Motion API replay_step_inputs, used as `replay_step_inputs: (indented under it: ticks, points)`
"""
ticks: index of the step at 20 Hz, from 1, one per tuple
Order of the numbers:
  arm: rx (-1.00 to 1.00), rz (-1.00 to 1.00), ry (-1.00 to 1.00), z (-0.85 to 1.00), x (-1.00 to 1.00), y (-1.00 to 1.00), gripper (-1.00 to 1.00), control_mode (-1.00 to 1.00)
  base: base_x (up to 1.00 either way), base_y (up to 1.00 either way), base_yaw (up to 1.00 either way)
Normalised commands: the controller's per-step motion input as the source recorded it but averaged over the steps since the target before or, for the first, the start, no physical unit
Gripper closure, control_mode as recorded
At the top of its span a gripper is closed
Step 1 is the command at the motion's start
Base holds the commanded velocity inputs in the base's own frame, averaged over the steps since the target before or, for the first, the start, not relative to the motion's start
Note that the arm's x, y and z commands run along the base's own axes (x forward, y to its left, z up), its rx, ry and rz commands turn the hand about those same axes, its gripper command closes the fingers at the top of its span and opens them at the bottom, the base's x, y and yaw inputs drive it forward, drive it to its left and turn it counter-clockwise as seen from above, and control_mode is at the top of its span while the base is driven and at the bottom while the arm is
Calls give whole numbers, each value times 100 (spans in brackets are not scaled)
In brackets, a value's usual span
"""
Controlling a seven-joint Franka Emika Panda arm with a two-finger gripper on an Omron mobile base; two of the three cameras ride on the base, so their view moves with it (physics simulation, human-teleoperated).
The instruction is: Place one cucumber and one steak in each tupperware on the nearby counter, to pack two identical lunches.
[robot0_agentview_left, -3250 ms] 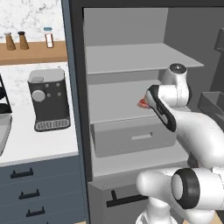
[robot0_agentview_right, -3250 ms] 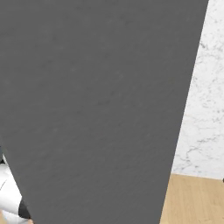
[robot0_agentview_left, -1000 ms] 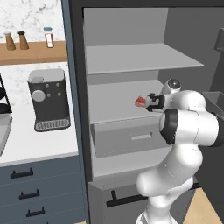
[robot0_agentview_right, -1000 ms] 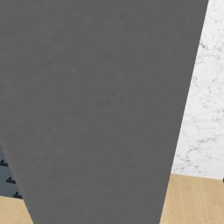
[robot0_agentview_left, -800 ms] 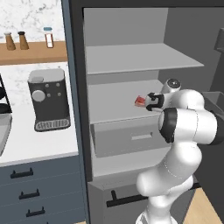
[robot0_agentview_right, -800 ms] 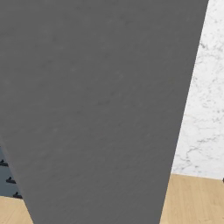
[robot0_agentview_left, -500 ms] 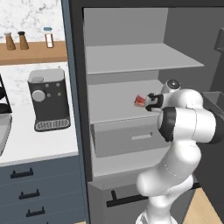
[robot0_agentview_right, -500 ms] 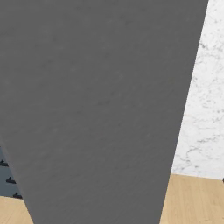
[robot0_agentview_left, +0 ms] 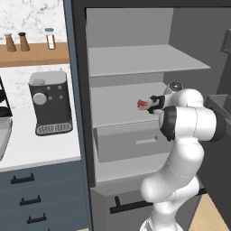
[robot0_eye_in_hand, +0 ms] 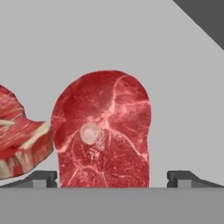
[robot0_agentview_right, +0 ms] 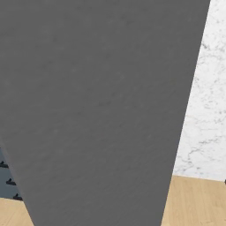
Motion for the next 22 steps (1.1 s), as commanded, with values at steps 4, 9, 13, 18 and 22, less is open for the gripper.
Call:
replay_step_inputs:
  ticks: [4,9,13,18,22]
  points:
    - [0,0,0,-26,0,0,100,-100,0,0,0]
    - [0,0,0,0,0,0,100,-100,0,0,0]
    - [0,0,0,0,-4,0,100,-100,0,0,0]
    - [0,0,-17,40,-88,8,100,-100,0,0,0]
    - [0,1,-16,97,-100,22,100,-100,0,0,0]
